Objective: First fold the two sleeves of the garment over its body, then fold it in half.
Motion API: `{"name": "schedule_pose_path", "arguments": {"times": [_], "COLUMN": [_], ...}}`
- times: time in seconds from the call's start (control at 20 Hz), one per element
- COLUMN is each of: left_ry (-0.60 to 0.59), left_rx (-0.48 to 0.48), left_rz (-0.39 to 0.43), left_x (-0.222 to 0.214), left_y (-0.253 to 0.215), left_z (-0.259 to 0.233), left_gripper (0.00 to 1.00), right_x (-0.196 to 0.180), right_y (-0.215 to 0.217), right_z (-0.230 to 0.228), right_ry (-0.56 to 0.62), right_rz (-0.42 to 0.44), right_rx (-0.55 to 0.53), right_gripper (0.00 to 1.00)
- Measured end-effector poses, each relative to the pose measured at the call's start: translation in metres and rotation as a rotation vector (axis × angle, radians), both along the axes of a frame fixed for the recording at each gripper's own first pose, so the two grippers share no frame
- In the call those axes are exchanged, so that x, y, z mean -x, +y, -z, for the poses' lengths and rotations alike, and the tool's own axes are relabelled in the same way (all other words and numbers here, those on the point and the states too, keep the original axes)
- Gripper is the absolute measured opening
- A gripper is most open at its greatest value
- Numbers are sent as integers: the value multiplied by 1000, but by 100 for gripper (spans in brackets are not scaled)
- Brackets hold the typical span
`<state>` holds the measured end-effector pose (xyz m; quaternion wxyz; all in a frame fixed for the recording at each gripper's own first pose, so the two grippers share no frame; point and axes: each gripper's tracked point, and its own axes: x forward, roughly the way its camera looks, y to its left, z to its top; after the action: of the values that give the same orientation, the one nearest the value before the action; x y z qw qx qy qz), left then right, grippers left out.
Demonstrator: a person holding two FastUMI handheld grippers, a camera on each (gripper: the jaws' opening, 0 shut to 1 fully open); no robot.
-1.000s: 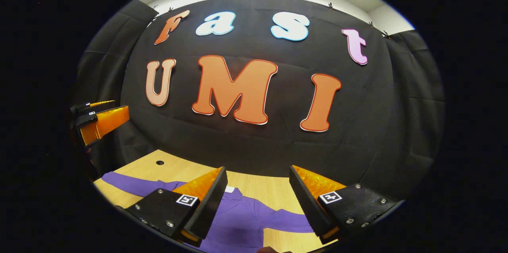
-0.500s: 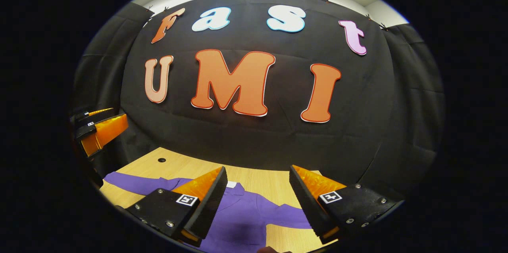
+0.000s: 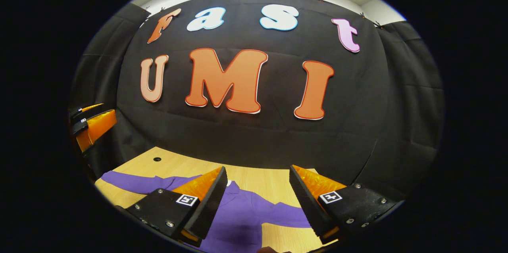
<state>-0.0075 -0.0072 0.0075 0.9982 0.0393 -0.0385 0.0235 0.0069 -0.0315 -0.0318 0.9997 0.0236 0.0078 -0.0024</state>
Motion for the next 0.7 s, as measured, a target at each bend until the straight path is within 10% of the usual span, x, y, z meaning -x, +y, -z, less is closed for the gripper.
{"name": "schedule_pose_path", "arguments": {"times": [0.7], "left_ry": [-58], "left_rx": [-45], "left_rz": [-23], "left_x": [28], "left_y": [-23], "left_z": [-21], "left_gripper": [95], "right_x": [-16], "right_y": [-133], "right_z": [120], "right_ry": [228], "right_rz": [232], "right_rx": [-26], "right_gripper": [95]}}
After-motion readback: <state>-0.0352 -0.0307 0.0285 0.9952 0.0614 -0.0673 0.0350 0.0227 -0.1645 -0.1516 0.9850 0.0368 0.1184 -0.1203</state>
